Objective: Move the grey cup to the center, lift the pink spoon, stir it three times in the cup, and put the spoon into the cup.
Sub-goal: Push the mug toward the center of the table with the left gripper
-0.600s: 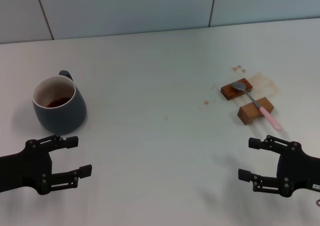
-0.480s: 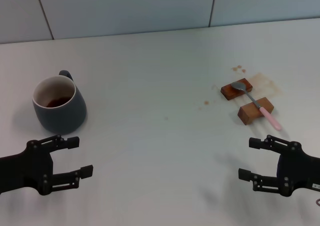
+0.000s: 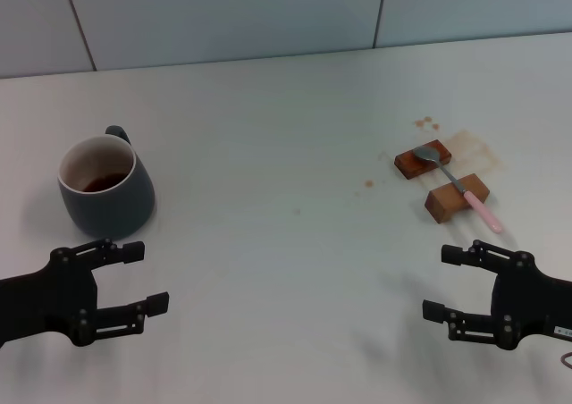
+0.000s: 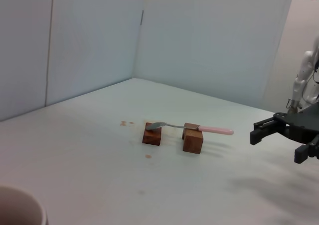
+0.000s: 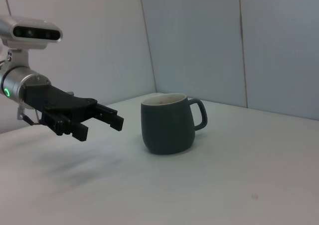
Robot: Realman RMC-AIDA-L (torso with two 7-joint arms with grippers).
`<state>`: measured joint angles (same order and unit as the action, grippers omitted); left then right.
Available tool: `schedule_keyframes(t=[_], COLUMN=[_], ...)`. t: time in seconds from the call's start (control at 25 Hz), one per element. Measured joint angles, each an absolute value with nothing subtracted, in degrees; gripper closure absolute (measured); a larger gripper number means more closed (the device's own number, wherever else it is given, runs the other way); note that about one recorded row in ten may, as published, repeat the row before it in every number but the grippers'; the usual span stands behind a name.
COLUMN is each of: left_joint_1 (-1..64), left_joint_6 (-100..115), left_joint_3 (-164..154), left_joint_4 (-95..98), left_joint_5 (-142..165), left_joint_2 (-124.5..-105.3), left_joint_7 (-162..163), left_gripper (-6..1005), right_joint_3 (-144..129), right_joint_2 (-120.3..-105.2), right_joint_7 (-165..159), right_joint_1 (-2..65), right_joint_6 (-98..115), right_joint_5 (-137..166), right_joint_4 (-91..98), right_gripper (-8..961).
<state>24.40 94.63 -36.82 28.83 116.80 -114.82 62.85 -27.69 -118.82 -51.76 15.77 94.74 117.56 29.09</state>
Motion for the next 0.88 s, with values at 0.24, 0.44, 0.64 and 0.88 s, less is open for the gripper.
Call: schedule_keyframes(t=[0.24, 0.44, 0.64, 0.88], left_joint_1=[24.43, 24.44, 24.4, 24.45], left_joint_6=[94.64, 94.63, 94.84, 94.63], left_joint_3=[-36.83, -37.08, -36.99, -36.95], left_joint_4=[28.83, 28.83, 28.82, 28.82], left_joint_5=[116.76, 116.98, 116.93, 116.95], left_joint_2=[-114.8, -114.86, -114.93, -115.16], left_joint_7=[62.6, 62.58, 62.53, 62.46], left_gripper=[207, 215, 224, 235], right_joint_3=[-27.69, -27.68, -27.69, -27.69], right_joint_2=[-118.83, -118.83, -118.87, -118.91], right_joint_7=[-51.76, -51.76, -51.76, -51.91], right_joint_1=[15.76, 15.73, 15.68, 15.64], right_joint_6=[94.83, 95.08, 95.18, 95.18], right_joint_5=[117.6, 117.6, 117.6, 117.6], right_joint_4=[29.09, 29.09, 29.09, 29.09], right_gripper=[117, 117, 116, 116])
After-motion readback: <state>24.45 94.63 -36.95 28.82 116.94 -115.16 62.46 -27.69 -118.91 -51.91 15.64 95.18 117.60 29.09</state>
